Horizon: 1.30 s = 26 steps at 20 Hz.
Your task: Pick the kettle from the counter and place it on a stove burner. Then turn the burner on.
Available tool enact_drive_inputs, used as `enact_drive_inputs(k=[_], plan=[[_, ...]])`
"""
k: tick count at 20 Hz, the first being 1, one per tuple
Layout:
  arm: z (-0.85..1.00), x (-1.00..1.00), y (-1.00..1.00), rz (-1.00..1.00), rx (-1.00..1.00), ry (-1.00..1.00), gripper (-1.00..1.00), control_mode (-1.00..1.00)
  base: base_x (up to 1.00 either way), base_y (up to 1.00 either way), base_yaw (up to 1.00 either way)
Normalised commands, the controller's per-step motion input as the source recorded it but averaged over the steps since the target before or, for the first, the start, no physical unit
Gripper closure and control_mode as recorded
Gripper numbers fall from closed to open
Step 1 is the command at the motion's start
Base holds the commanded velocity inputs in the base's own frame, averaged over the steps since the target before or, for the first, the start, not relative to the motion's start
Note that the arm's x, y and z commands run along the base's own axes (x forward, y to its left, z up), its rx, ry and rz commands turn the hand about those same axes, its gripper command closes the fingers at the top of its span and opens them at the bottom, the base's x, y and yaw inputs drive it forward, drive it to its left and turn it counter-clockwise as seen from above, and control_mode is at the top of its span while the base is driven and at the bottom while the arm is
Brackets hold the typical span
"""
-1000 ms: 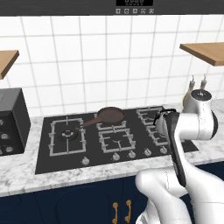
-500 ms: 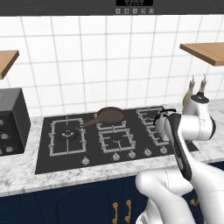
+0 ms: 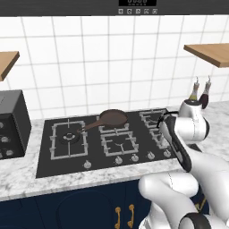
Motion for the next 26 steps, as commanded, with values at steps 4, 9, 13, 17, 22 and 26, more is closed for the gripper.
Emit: enact_drive_inputs(k=[4, 9, 13, 17, 22, 26], plan=[[-0.41, 0.33, 0.00, 0.06, 0.00, 0.00, -1.00, -1.00, 0.00, 0.00, 0.00], [-0.38, 0.15, -0.05, 0.05, 0.00, 0.00, -1.00, -1.00, 0.00, 0.00, 0.00], [-0.33, 0.04, -0.13, 0.05, 0.00, 0.00, -1.00, -1.00, 0.00, 0.00, 0.00], [-0.36, 0.00, -0.04, 0.03, 0.00, 0.00, -1.00, -1.00, 0.00, 0.00, 0.00], [-0.24, 0.21, 0.00, 0.00, 0.00, 0.00, -1.00, -1.00, 0.00, 0.00, 0.00], [-0.08, 0.39, 0.00, 0.00, 0.00, 0.00, -1.00, -1.00, 0.00, 0.00, 0.00]])
